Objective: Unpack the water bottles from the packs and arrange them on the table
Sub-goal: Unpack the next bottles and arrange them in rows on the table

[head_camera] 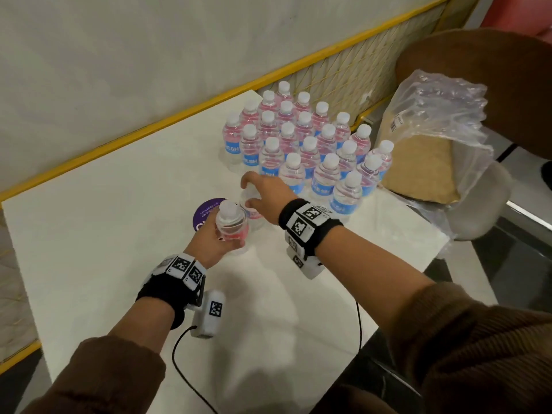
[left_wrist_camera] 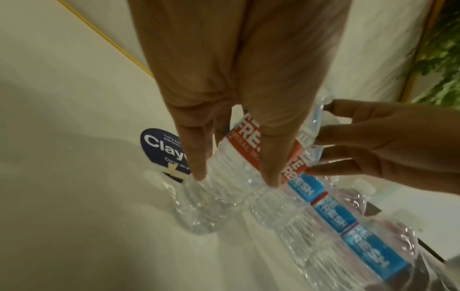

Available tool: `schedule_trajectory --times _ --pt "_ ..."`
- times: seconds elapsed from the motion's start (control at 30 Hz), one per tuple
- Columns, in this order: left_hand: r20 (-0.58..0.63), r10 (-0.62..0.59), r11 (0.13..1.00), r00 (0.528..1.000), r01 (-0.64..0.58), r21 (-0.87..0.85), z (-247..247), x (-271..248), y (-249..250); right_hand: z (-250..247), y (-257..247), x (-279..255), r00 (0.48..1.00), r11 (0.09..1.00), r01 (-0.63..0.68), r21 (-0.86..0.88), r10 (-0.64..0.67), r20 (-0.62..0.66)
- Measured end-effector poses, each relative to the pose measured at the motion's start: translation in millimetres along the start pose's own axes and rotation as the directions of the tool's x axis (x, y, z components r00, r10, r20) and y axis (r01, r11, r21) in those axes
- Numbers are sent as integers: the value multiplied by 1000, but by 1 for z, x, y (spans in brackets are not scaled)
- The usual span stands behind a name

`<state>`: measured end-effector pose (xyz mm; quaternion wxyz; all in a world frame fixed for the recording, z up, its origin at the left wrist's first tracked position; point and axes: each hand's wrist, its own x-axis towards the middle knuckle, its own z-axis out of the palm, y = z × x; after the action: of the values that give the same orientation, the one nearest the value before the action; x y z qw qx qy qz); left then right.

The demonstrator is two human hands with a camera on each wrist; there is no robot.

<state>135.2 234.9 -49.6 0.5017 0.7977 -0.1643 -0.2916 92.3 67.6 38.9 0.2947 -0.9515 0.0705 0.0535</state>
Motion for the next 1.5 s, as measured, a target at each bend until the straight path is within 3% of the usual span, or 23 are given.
schedule_trajectory --times 0.17,0.33,0.37,0.43,0.47,0.53,0.6,0.63,0.8,0.97,1.1,1.27,1.3,1.43,1.5 --pt "60 9 1000 998 -9 -13 21 9 9 -14 27 -30 999 999 -48 -26 48 19" --pt "67 92 995 993 -94 16 65 16 21 -30 65 -64 990 990 -137 -22 137 36" --pt "61 108 994 992 -109 28 73 18 23 -27 75 -71 990 989 -139 39 139 8" --pt "47 135 990 990 -136 32 87 21 26 -17 96 -90 977 920 -154 361 196 -82" --pt "37 147 988 988 -148 32 91 22 27 -9 106 -100 950 824 -162 543 280 -141" --pt "24 155 987 988 -156 31 95 25 29 8 125 -117 827 650 -171 740 502 -251" --pt "18 156 987 988 -157 38 97 28 29 22 140 -122 699 582 -245 776 660 -274" --pt "17 151 988 988 -152 39 97 30 28 26 147 -120 677 566 -286 773 691 -255" --pt "3 136 990 991 -136 24 98 31 25 27 155 -97 740 583 -247 774 630 -237" --pt "-3 132 991 991 -132 21 100 32 24 23 153 -75 664 568 -265 779 693 -279" --pt "8 116 993 993 -116 12 98 32 25 25 153 -70 652 579 -260 773 696 -303" --pt "21 114 993 993 -115 29 98 35 31 39 154 -83 628 583 -346 735 726 -280" --pt "40 108 993 993 -110 42 98 37 31 48 152 -89 646 599 -348 721 710 -278" --pt "52 93 974 994 -102 204 100 46 27 80 127 -102 812 665 -242 706 537 -227" --pt "15 103 963 995 -104 248 102 49 29 87 120 -95 807 659 -182 730 524 -273"
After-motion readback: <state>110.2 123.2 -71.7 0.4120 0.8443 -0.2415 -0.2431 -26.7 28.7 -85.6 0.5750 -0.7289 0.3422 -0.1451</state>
